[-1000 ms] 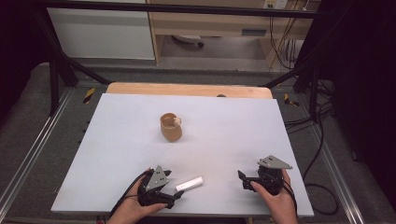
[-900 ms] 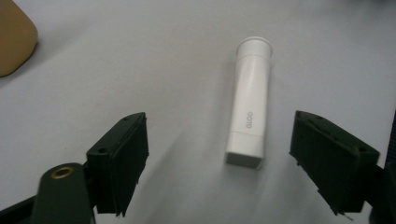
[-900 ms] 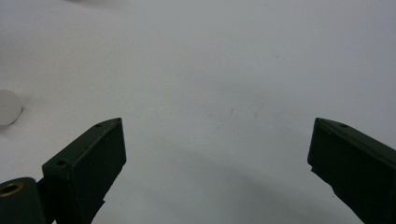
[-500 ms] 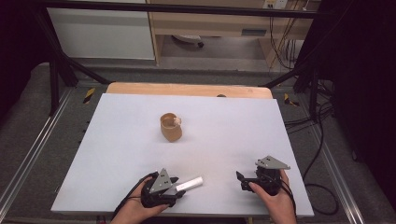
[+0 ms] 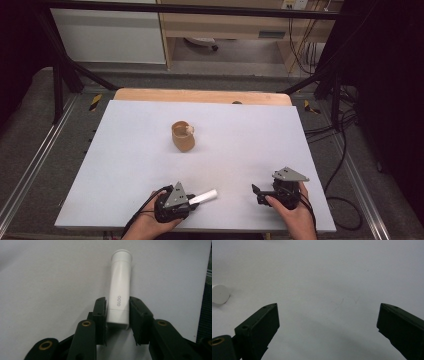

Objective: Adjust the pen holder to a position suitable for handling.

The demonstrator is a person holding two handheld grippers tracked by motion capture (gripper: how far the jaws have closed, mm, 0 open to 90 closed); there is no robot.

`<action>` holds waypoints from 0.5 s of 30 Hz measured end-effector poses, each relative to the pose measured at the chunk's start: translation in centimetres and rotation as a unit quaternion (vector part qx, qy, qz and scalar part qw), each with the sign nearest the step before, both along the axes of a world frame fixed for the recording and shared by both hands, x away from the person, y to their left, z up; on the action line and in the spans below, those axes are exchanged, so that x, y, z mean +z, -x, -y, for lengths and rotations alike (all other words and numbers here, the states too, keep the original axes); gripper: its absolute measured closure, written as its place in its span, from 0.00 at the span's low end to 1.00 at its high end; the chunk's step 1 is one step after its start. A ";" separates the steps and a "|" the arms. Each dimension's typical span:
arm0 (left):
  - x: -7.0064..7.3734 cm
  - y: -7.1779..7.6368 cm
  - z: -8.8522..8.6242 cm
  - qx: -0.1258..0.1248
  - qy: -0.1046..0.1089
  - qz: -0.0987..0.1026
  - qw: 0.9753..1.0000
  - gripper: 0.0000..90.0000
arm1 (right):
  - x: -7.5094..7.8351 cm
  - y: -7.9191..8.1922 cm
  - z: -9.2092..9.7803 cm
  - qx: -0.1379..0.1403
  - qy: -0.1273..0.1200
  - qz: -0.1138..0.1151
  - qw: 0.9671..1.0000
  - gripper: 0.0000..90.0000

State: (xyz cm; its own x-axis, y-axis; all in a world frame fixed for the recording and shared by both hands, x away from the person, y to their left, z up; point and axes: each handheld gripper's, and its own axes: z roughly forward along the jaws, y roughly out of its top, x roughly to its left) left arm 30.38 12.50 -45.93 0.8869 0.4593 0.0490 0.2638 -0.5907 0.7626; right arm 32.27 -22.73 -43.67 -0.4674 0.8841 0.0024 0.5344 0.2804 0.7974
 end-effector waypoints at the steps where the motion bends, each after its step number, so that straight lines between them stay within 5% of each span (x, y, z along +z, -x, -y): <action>1: 0.0 0.0 0.0 0.000 0.000 0.001 1.000 0.79 | 0.0 0.0 0.0 0.001 0.000 0.001 1.000 0.05; 9: 0.8 -0.7 -0.1 -0.005 0.003 -0.019 1.000 0.79 | 0.0 -0.2 -0.4 0.010 -0.004 0.008 1.000 0.05; 15: 2.1 -2.7 0.0 -0.010 -0.006 -0.026 1.000 0.79 | 0.1 -1.5 -2.0 0.035 0.006 0.027 0.999 0.05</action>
